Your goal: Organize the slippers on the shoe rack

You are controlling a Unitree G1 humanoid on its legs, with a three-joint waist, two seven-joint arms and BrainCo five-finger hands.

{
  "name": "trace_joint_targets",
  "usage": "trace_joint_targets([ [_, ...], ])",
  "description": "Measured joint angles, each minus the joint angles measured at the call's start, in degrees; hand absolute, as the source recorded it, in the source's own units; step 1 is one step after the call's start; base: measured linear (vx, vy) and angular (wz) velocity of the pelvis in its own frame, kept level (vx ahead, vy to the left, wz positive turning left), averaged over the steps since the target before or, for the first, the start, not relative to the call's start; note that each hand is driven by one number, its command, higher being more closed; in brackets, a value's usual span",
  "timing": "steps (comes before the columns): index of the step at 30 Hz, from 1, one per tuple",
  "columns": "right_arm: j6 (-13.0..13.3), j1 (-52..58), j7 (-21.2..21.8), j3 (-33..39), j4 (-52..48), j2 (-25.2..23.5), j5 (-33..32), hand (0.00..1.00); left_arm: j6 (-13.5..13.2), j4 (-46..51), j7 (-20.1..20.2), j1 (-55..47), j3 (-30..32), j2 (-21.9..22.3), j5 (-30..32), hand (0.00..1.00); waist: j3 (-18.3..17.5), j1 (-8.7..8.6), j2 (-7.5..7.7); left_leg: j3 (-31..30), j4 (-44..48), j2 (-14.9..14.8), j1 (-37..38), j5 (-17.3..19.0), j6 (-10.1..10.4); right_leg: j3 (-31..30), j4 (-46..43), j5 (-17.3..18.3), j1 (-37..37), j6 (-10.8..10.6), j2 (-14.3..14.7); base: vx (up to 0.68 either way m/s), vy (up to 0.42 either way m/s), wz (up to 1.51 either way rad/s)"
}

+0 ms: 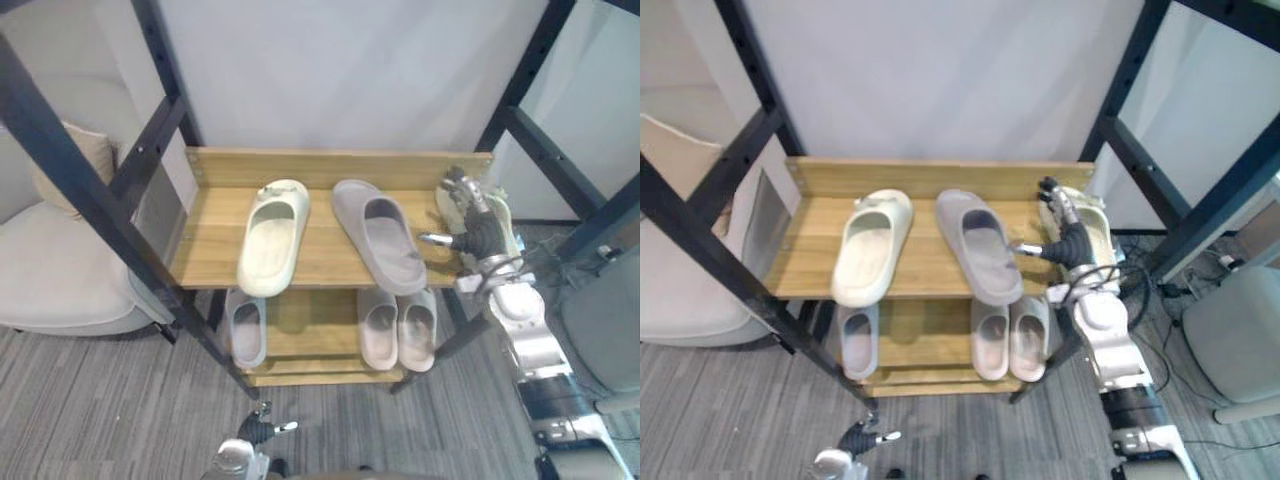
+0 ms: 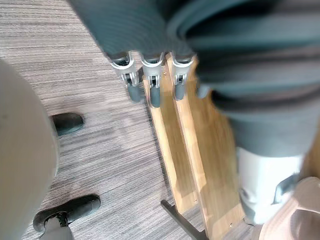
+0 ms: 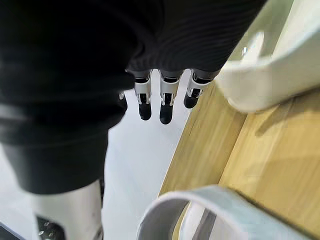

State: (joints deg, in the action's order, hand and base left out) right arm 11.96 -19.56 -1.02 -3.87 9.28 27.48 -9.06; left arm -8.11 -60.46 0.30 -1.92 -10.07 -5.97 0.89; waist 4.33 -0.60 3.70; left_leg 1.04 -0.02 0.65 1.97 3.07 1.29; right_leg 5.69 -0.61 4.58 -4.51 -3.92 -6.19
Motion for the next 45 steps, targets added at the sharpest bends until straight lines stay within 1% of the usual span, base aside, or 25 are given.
trace_joint_targets([
  [3, -0.5, -2.4, 0.0, -1.6, 2.0, 0.1, 0.0, 0.00, 0.0, 0.2, 0.0, 0.0, 0.0, 0.0, -0.1, 0.00, 0.1, 0.44, -0.02, -0.2, -1.0, 0.0, 0.0, -0.7, 0.0, 0.2, 0.0, 0.0, 0.6, 0.0, 0.0, -0.03, -0.007, 0.04],
  [9, -1.2, -7.5, 0.0, -4.1, 7.1, 0.1, 0.0, 0.00, -0.2, 1.5, 0.0, 0.2, 0.0, 0.0, -0.7, 0.00, 1.9, 0.83, -0.10, -1.0, -1.2, 0.1, -0.3, -0.9, 0.0, 0.9, 0.1, 0.0, 0.5, 0.0, 0.0, -0.01, -0.011, 0.06],
  [14, -1.3, -11.2, -0.1, -5.2, 11.0, 0.2, 0.0, 0.00, -0.2, 1.7, 0.0, 0.2, 0.0, -0.1, -1.0, 0.00, 2.0, 0.88, -0.06, -1.6, -1.2, 0.1, -0.9, -0.9, -0.1, 1.6, 0.5, -0.1, 0.5, 0.1, 0.0, 0.02, -0.010, 0.07],
  [18, -1.8, -13.7, -0.1, -5.9, 14.3, 0.1, 0.1, 0.00, -0.3, 2.5, -0.1, 0.5, 0.0, -0.2, -1.0, 0.00, 3.4, 1.45, -0.04, -1.8, -1.2, 0.1, -1.0, -1.0, -0.1, 1.8, 0.5, -0.1, 0.4, 0.2, 0.0, 0.00, -0.002, 0.01],
  [21, -2.6, -14.6, -0.3, -6.7, 17.1, 0.1, 0.1, 0.00, -0.4, 2.6, -0.1, 0.8, 0.0, -0.1, -1.1, 0.00, 3.7, 2.00, -0.06, -1.9, -1.2, 0.1, -1.1, -1.0, -0.1, 1.8, 0.5, -0.1, 0.5, 0.2, 0.0, -0.01, -0.002, 0.01],
  [24, -2.8, -16.7, -0.8, -7.7, 18.7, 0.1, 0.1, 0.00, -0.5, 2.6, -0.1, 0.9, 0.0, -0.1, -1.2, 0.00, 4.1, 2.00, -0.21, -1.9, -1.2, 0.1, -1.1, -1.0, -0.1, 1.8, 0.5, -0.1, 0.5, 0.2, 0.0, 0.00, 0.000, 0.00],
  [26, -2.9, -19.0, -1.0, -8.0, 20.1, 0.1, 0.2, 0.00, -0.5, 2.6, -0.1, 1.3, 0.0, -0.2, -1.6, 0.00, 5.1, 2.04, -0.28, -2.1, -1.2, 0.1, -1.4, -1.2, 0.0, 2.0, 0.4, -0.1, 0.6, 0.2, 0.0, -0.03, -0.011, 0.05],
  [27, -2.9, -19.4, -1.0, -8.1, 20.6, 0.1, 0.2, 1.00, -0.5, 2.6, -0.1, 1.3, 0.0, -0.2, -1.8, 0.00, 5.1, 2.03, -0.28, -2.2, -1.2, 0.1, -1.5, -1.3, 0.0, 2.1, 0.4, -0.1, 0.7, 0.2, 0.0, -0.04, -0.015, 0.08],
  [30, -2.9, -20.6, -0.2, -8.8, 21.9, 0.1, 0.6, 1.00, -0.5, 2.6, -0.1, 1.3, 0.0, -0.3, -2.8, 0.00, 5.1, 2.03, -0.33, -2.4, -1.2, 0.1, -1.7, -1.4, 0.1, 2.4, 0.4, -0.2, 0.8, 0.3, 0.0, -0.03, -0.012, 0.03],
  [33, -2.8, -22.2, 0.9, -10.4, 23.0, 0.7, 2.4, 1.00, -0.4, 2.5, -0.1, 1.3, -0.1, -0.4, -2.8, 0.00, 5.2, 2.02, -0.31, -2.4, -2.0, 0.0, -1.6, -2.1, 0.1, 2.3, 0.4, -0.4, 1.1, 0.5, 0.2, -0.05, -0.012, -0.02],
  [38, -2.9, -23.5, 1.2, -12.0, 23.2, 1.2, 2.4, 1.00, -0.5, 2.6, -0.1, 1.5, -0.2, -0.5, -2.8, 0.00, 5.6, 2.05, -0.24, -2.7, -3.9, -0.2, -1.0, -3.5, 0.2, 2.5, 0.1, -0.5, 1.5, 0.5, 0.3, -0.06, -0.014, 0.02],
  [45, -2.2, -24.1, 2.6, -12.4, 22.7, 1.3, 2.2, 1.00, -0.5, 2.6, -0.1, 1.8, -0.6, -0.8, -2.8, 0.00, 6.3, 2.09, -0.04, -2.5, -3.9, -0.2, -0.8, -3.6, 0.2, 2.2, 0.0, -0.5, 1.5, 0.5, 0.3, -0.01, -0.003, -0.01],
])
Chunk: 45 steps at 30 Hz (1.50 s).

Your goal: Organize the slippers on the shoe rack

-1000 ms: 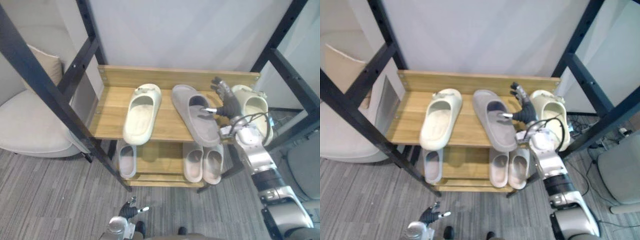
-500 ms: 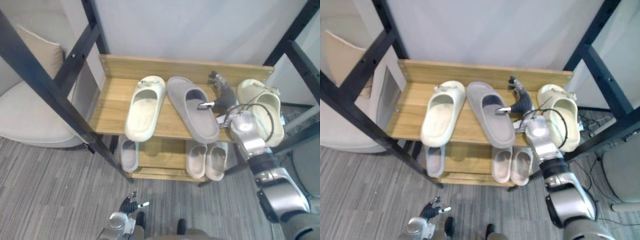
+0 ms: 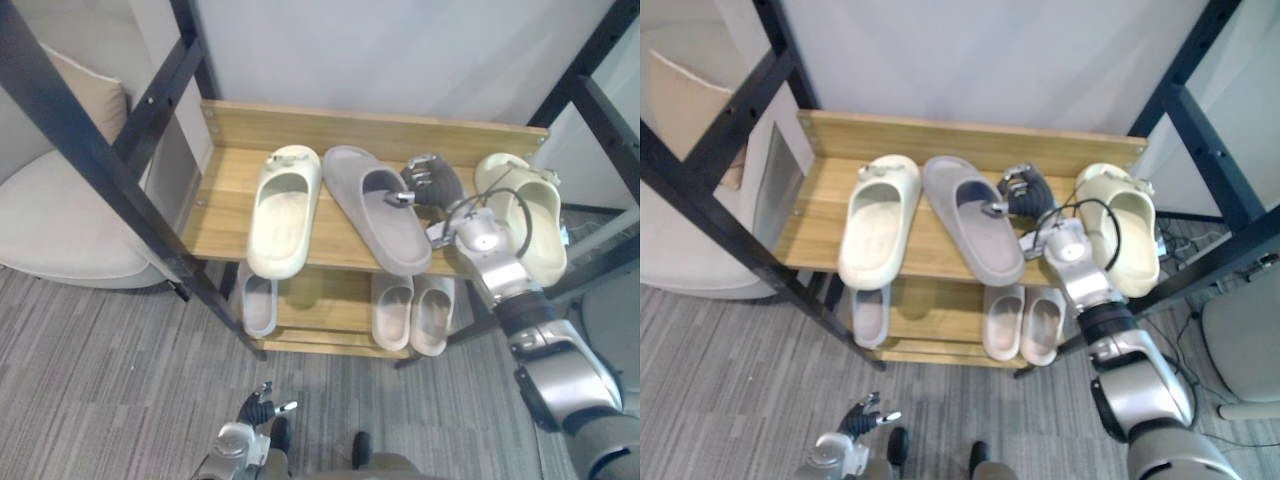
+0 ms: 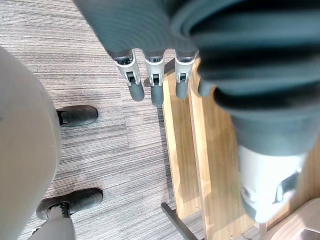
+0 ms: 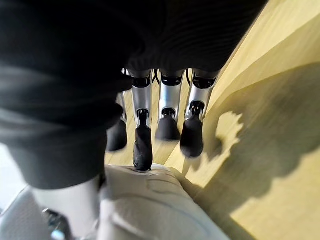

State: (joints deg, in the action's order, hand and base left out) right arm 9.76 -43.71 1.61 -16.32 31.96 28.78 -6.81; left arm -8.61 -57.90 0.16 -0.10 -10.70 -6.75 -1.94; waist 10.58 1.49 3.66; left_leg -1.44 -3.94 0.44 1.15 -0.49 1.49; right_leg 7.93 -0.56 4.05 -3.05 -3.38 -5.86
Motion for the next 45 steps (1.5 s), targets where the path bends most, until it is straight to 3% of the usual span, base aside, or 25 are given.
trace_joint_targets([
  [8, -0.2, 3.9, -0.5, 0.5, -5.2, 0.2, 0.0, 1.00, 0.0, 0.0, 0.0, 0.0, 0.0, 0.0, 0.0, 0.00, 0.0, 0.02, 0.06, 0.2, 0.0, 0.0, 0.4, 0.0, 0.0, -0.3, -0.1, 0.0, -0.2, 0.0, 0.0, 0.00, -0.001, 0.00],
  [19, -0.9, 20.7, -3.0, 7.6, -24.3, -3.6, 3.4, 1.00, 0.6, -0.1, 0.0, -0.1, 0.3, 0.1, 0.2, 0.00, -0.3, -0.52, -0.08, 0.6, 0.2, -0.1, 1.3, 0.1, 0.0, -0.8, -0.5, 0.0, -0.8, -0.1, -0.1, -0.02, -0.007, -0.02],
  [24, 0.8, 26.6, -4.5, 11.7, -34.8, -6.6, 4.4, 1.00, 0.6, -0.6, 0.0, -0.8, 0.8, 0.5, 0.7, 0.00, -2.3, -1.20, -0.77, 0.8, 0.3, -0.1, 1.6, 0.1, 0.0, -1.1, -0.6, 0.0, -0.8, -0.1, -0.1, -0.01, -0.004, -0.02],
  [31, 3.6, 32.1, -4.7, 12.1, -43.2, -10.7, 3.1, 1.00, 0.6, -1.4, 0.0, -1.4, 0.8, 0.8, 0.8, 0.00, -3.9, -1.46, -1.71, 1.6, 0.3, -0.6, 2.6, 0.1, 0.0, -1.9, -1.2, 0.1, -0.9, -0.3, 0.0, -0.04, -0.017, -0.06],
  [35, 4.4, 36.1, -3.1, 12.3, -47.2, -11.9, -1.0, 1.00, 0.5, -2.2, 0.0, -1.5, 0.8, 0.8, 0.8, 0.00, -4.3, -1.56, -1.79, 2.1, 0.3, -0.7, 3.1, 0.1, 0.0, -2.5, -1.7, 0.1, -0.9, -0.3, 0.0, -0.04, -0.007, -0.09],
  [40, 5.1, 41.8, 2.0, 11.7, -51.3, -12.8, -5.1, 1.00, 0.4, -2.9, 0.1, -1.6, 0.8, 0.8, 1.2, 0.00, -5.3, -1.86, -1.69, 2.6, 0.3, -0.7, 3.9, 0.1, 0.0, -2.9, -2.1, 0.1, -1.2, -0.3, -0.1, -0.02, -0.004, -0.05],
  [45, 5.6, 46.5, 7.6, 6.4, -51.6, -11.4, -8.7, 1.00, 0.1, -4.7, 0.2, -1.6, 0.6, 0.8, 2.0, 0.00, -6.0, -2.30, -1.62, 2.6, 0.4, -0.7, 5.4, 0.2, 0.1, -3.0, -1.9, 0.2, -2.7, -0.4, 0.0, -0.03, -0.006, -0.01],
])
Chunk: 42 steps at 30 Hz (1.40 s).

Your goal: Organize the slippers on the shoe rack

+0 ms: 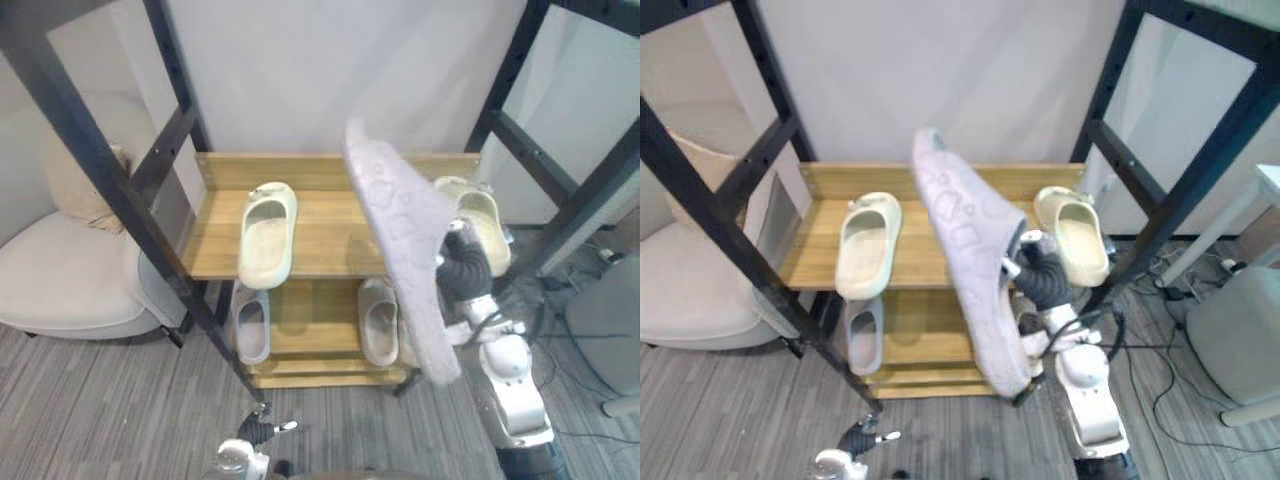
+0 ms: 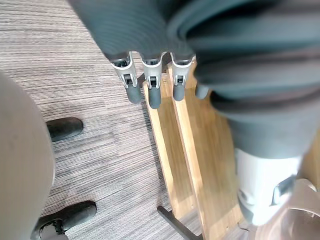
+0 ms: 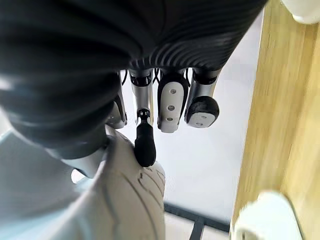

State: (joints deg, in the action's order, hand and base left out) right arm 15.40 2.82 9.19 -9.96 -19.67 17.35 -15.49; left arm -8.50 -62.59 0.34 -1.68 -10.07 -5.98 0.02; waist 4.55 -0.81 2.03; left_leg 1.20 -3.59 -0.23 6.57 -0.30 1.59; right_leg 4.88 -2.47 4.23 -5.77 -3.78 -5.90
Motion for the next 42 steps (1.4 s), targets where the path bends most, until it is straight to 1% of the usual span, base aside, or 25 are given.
trace_joint_targets([
  [1, 0.0, 0.2, 0.2, -0.6, 0.0, 0.3, -0.3, 1.00, 0.0, 0.0, 0.0, 0.0, 0.0, 0.0, 0.0, 0.00, 0.0, 0.00, -0.02, 0.0, 0.0, 0.0, 0.0, 0.0, 0.0, 0.0, 0.1, 0.0, 0.0, 0.0, 0.0, -0.05, -0.006, -0.01],
  [5, -0.4, 2.5, 4.7, -8.8, 0.8, 5.0, -0.8, 1.00, -0.8, -0.6, 0.2, 0.0, -1.2, -0.1, 0.3, 0.00, -0.5, 0.10, -0.28, 0.0, 0.4, -0.1, 0.2, 0.2, 0.2, 0.0, 0.7, -0.2, -0.8, -0.2, 0.0, -0.03, -0.004, 0.00],
  [7, -1.0, 3.0, 7.1, -13.4, 5.8, 6.5, -0.7, 1.00, -1.1, -1.2, 0.5, 0.0, -1.4, -0.2, 0.5, 0.00, -0.7, 0.15, -0.53, -0.2, 0.8, -0.1, 0.7, 0.3, 0.4, 0.3, 0.9, -0.2, -1.6, -0.2, 0.0, -0.04, -0.015, 0.06],
  [8, -1.9, 3.1, 7.7, -14.9, 9.6, 6.6, -0.4, 1.00, -1.2, -1.2, 1.2, 0.1, -2.4, -0.5, 0.7, 0.00, -0.7, 0.35, -0.72, -0.6, 0.8, -0.1, 0.6, 0.2, 0.4, 0.7, 0.8, -0.2, -1.7, -0.2, 0.0, -0.04, -0.017, 0.10],
  [10, -2.6, 3.2, 7.8, -16.1, 12.2, 7.2, -0.2, 1.00, -1.2, -1.2, 1.3, 0.1, -2.5, -0.5, 0.9, 0.00, -0.4, 0.64, -1.00, -1.2, 0.8, 0.0, 0.4, 0.2, 0.3, 1.2, 0.7, -0.2, -1.8, -0.2, 0.0, -0.04, -0.020, 0.18],
  [13, -2.7, 2.4, 7.4, -16.9, 14.1, 7.8, 0.2, 1.00, -1.2, -1.1, 1.2, 0.8, -3.0, -1.2, 0.8, 0.00, 1.1, 1.05, -1.12, -2.6, 3.8, 0.1, -3.3, 0.3, 0.4, 2.5, -2.5, 0.6, 1.1, 0.1, -0.2, -0.05, -0.019, 0.30],
  [15, -2.4, -2.9, 5.1, -17.1, 15.5, 7.9, 3.2, 1.00, -1.3, -0.8, 1.0, 4.4, -2.9, -2.3, -0.3, 0.00, 7.6, 1.44, -1.24, -4.5, 13.9, 0.4, -11.4, 2.8, 0.8, 4.0, -12.3, 3.8, 7.8, 0.7, -1.0, -0.17, -0.026, 0.41],
  [16, -2.3, -4.1, 4.7, -17.1, 16.0, 7.9, 3.7, 1.00, -1.3, -0.5, 1.0, 5.1, -2.9, -2.4, -0.4, 0.00, 8.7, 1.45, -1.43, -4.9, 15.7, 0.4, -13.1, 3.3, 0.9, 4.1, -13.9, 4.2, 9.1, 0.9, -1.1, -0.26, -0.043, 0.32],
  [18, -2.3, -12.4, 1.2, -16.7, 20.2, 7.9, 6.7, 1.00, -2.1, 0.7, 0.7, 9.9, -2.8, -2.3, -2.6, 0.00, 15.7, 1.74, -2.83, -6.0, 27.3, 0.8, -23.8, 6.1, 1.5, 5.1, -25.2, 7.6, 18.7, 1.8, -1.6, -0.37, -0.030, 0.33],
  [20, -2.4, -14.5, -0.3, -16.1, 21.2, 7.8, 7.2, 1.00, -2.3, 1.4, 0.0, 11.4, -2.8, -2.3, -3.3, 0.00, 17.7, 1.77, -3.27, -6.6, 30.9, 0.9, -27.5, 7.2, 1.7, 5.7, -29.1, 9.3, 22.1, 2.0, -2.2, -0.31, -0.007, 0.26],
  [21, -2.4, -16.1, -2.1, -14.9, 21.3, 7.8, 8.6, 1.00, -2.6, 2.6, -0.6, 12.7, -2.5, -2.3, -4.9, 0.00, 19.4, 2.66, -3.60, -6.8, 34.5, 0.9, -31.3, 8.4, 2.2, 5.7, -33.1, 11.2, 25.9, 2.1, -2.8, -0.35, -0.003, 0.07],
  [22, -2.4, -17.5, -3.6, -14.2, 21.2, 7.5, 8.9, 1.00, -2.7, 3.6, -1.5, 13.6, -1.9, -2.2, -6.0, 0.00, 20.0, 3.08, -3.54, -6.7, 37.1, 0.8, -35.1, 8.8, 2.5, 5.6, -36.5, 12.0, 30.0, 2.2, -3.2, -0.28, -0.001, 0.04],
  [24, -2.4, -18.6, -4.8, -13.3, 20.6, 7.4, 8.9, 1.00, -2.9, 4.5, -1.8, 14.4, -0.7, -1.8, -6.8, 0.00, 20.7, 3.18, -3.58, -6.8, 39.5, 0.7, -38.6, 9.0, 2.7, 5.5, -39.2, 12.5, 33.5, 2.5, -3.3, -0.19, -0.003, 0.01],
  [26, -2.3, -20.7, -8.0, -10.8, 19.5, 7.4, 10.5, 1.00, -3.3, 7.4, -3.1, 15.6, 2.1, -1.2, -7.3, 0.00, 21.9, 3.32, -3.54, -6.5, 45.5, 0.7, -45.6, 10.2, 3.0, 5.3, -45.7, 14.1, 40.5, 2.8, -4.3, -0.21, 0.007, 0.00],
  [27, -2.3, -20.8, -8.2, -10.4, 19.2, 7.4, 10.7, 1.00, -3.4, 7.6, -3.2, 15.8, 2.4, -1.0, -7.4, 0.00, 22.0, 3.38, -3.59, -6.4, 46.4, 0.7, -46.4, 10.4, 3.0, 5.3, -46.5, 14.3, 41.3, 2.9, -4.4, -0.17, 0.011, -0.02],
  [28, -2.1, -20.9, -10.0, -8.6, 17.6, 7.5, 11.1, 1.00, -3.7, 10.5, -2.1, 15.3, 3.6, -1.0, -8.5, 0.00, 22.3, 3.88, -3.92, -6.5, 50.2, 0.5, -50.0, 11.5, 2.9, 5.4, -50.0, 15.3, 44.8, 3.0, -4.7, -0.12, 0.012, -0.05],
  [29, -2.0, -20.9, -11.7, -6.5, 16.9, 7.4, 11.1, 1.00, -4.5, 13.6, -1.5, 13.8, 4.8, -0.2, -9.2, 0.00, 22.2, 4.57, -4.89, -6.5, 53.1, 0.4, -52.6, 12.6, 3.0, 5.4, -52.6, 16.2, 47.0, 3.2, -4.9, -0.17, 0.024, -0.05],
  [31, -1.9, -22.5, -14.8, -4.2, 16.5, 7.4, 12.4, 1.00, -5.2, 18.3, -1.2, 11.3, 7.5, 1.5, -9.6, 0.00, 22.2, 5.50, -5.51, -6.6, 56.4, 0.2, -56.5, 13.3, 3.1, 5.4, -55.9, 17.2, 50.8, 3.3, -5.1, -0.13, 0.014, 0.01],
  [32, -1.9, -23.1, -15.5, -3.7, 16.5, 7.4, 13.2, 1.00, -5.3, 18.9, -1.4, 11.1, 8.4, 1.6, -10.1, 0.00, 22.2, 5.69, -5.59, -6.5, 56.9, 0.2, -57.4, 13.4, 3.2, 5.4, -56.5, 17.4, 51.7, 3.4, -5.1, -0.12, -0.025, 0.15],
  [33, -1.8, -25.7, -17.7, -3.0, 16.4, 7.2, 13.9, 1.00, -4.8, 17.3, -4.1, 13.3, 12.4, 1.8, -10.5, 0.00, 22.3, 5.73, -5.44, -6.4, 58.2, -0.5, -60.5, 13.3, 3.2, 5.7, -58.3, 17.7, 54.6, 3.8, -5.3, -0.08, -0.022, 0.14],
  [34, -1.8, -25.7, -17.8, -3.0, 16.4, 7.2, 14.0, 1.00, -4.8, 17.1, -4.2, 13.4, 12.5, 1.8, -10.4, 0.00, 22.4, 5.72, -5.41, -6.4, 58.2, -0.5, -60.6, 13.3, 3.2, 5.7, -58.4, 17.7, 54.7, 3.8, -5.3, -0.12, -0.068, 0.22],
  [36, -2.0, -30.1, -22.1, -0.1, 16.7, 5.1, 18.4, 1.00, -3.2, 13.8, -7.0, 16.3, 15.5, -1.5, -10.5, 0.00, 24.4, 5.73, -1.90, -6.3, 60.9, -1.5, -65.7, 13.2, 3.6, 6.2, -62.2, 18.6, 59.8, 4.9, -5.6, -0.09, -0.066, 0.10],
  [37, -2.0, -30.5, -22.5, 0.5, 16.7, 4.9, 18.7, 1.00, -3.0, 13.5, -7.1, 16.5, 15.8, -1.7, -10.5, 0.00, 24.7, 5.76, -1.44, -6.3, 61.2, -1.5, -66.1, 13.1, 3.7, 6.2, -62.7, 18.8, 60.3, 4.9, -5.6, -0.09, -0.055, 0.03],
  [38, -2.5, -32.6, -24.4, 2.0, 17.7, 4.6, 20.3, 1.00, -1.8, 12.5, -7.9, 16.5, 16.9, -2.0, -10.5, 0.00, 25.3, 6.03, -0.61, -6.5, 62.8, -1.8, -68.3, 13.3, 4.1, 6.3, -64.4, 19.4, 62.3, 5.2, -5.6, -0.08, -0.052, 0.05],
  [42, -5.6, -39.8, -28.8, 4.6, 23.7, 3.7, 24.8, 1.00, -1.1, 13.0, -8.0, 16.2, 17.2, -1.3, -10.9, 0.00, 25.4, 7.18, -0.60, -6.4, 64.8, -1.9, -71.0, 13.1, 3.9, 6.3, -67.1, 20.3, 65.0, 5.5, -6.2, -0.04, -0.024, 0.05],
])
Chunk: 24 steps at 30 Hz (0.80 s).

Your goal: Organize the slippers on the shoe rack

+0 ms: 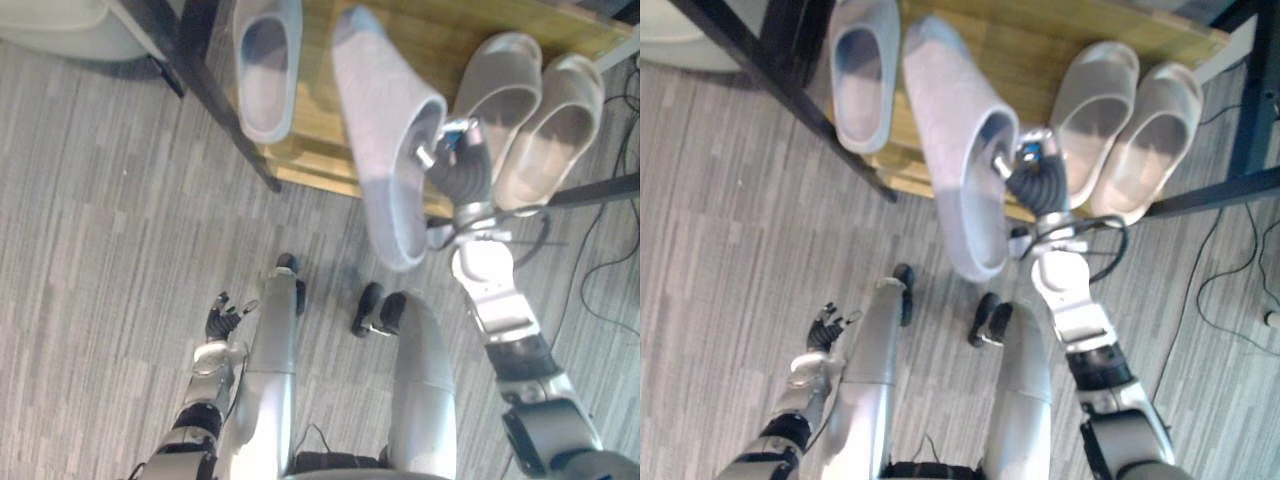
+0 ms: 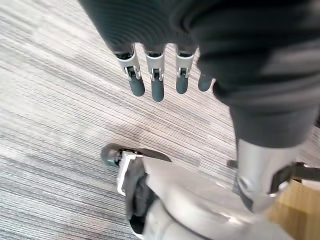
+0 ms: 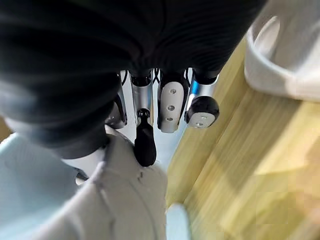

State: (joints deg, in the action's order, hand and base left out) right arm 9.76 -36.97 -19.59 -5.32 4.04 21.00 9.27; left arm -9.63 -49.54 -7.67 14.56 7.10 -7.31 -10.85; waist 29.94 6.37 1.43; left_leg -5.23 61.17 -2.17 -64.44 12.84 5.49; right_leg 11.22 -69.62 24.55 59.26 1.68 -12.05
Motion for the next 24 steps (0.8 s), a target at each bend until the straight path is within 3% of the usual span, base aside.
trace_joint_targets([
  [11, -5.7, -14.9, -6.3, 5.0, 15.4, -1.2, 3.5, 1.00, -0.2, 5.0, -1.2, -0.1, 0.1, 0.8, -0.5, 0.00, -0.1, 0.96, -0.09, -0.4, 4.0, -0.4, -7.0, 0.4, 0.5, 0.5, -4.7, 1.9, 6.6, 0.9, -0.5, -0.02, 0.005, 0.04],
  [19, -7.6, -22.8, -7.8, 5.0, 25.7, -1.4, 4.3, 1.00, -0.9, 5.2, -2.5, 0.5, -1.4, 1.1, -0.6, 0.00, -0.3, 2.48, -0.41, -0.7, 6.4, -0.9, -10.5, 0.8, 0.8, 0.4, -7.2, 2.2, 10.2, 1.2, -0.5, -0.04, 0.036, -0.03],
  [24, -8.0, -26.6, -10.3, 5.1, 29.6, -2.9, 4.2, 1.00, -0.9, 4.9, -3.7, 0.3, -3.0, 1.2, -0.6, 0.00, -2.8, 2.92, -1.08, -0.7, 6.4, -1.0, -13.7, 0.4, 0.8, 0.9, -7.7, 2.3, 13.2, 1.5, -0.9, -0.01, 0.026, 0.06],
])
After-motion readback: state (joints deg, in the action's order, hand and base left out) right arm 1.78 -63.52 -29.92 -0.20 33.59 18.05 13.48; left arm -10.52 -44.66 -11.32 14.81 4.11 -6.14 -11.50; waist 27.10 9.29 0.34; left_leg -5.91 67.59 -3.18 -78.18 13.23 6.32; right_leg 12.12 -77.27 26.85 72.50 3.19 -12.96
